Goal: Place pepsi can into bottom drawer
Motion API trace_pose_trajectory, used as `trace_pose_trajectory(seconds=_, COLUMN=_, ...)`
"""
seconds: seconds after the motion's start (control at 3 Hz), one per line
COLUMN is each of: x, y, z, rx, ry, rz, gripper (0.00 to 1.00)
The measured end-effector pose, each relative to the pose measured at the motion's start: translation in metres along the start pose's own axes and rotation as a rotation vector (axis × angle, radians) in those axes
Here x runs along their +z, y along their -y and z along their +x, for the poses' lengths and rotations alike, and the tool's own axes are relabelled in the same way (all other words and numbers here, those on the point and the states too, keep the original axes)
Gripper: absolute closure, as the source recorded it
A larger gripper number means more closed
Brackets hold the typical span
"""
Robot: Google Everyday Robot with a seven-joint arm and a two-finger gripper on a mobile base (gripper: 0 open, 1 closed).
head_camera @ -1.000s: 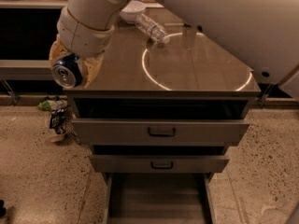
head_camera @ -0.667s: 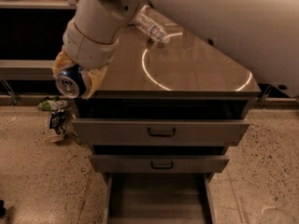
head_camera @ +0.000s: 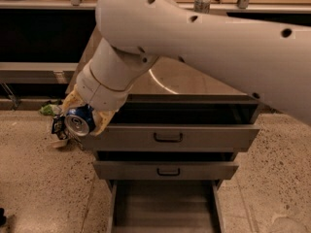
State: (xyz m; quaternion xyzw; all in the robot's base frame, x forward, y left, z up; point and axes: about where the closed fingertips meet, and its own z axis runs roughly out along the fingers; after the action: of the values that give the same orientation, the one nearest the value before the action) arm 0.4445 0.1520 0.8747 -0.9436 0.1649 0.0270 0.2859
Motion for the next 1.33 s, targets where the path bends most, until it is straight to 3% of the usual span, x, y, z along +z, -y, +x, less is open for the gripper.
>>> trace_pose_trajectory(seconds=0.33, x=0.017, y=-0.029, z=-0.015, rx=0.011, ry=0.021, rz=-0.017, gripper=1.0)
trace_pose_trajectory(seconds=0.67, x=0.034, y=-0.065, z=-0.032, rx=0.03, ry=0.051, rz=-0.075, gripper=1.0)
trace_pose_trajectory(seconds=1.0, x=0.054, y=-0.112, z=-0.046, rx=0.088, ry=0.034, rz=-0.161, gripper=1.0)
trace_pose_trajectory(seconds=1.33, x=0.078, y=-0.152, z=-0.042, rx=0.18, ry=-0.024, rz=-0.243, gripper=1.0)
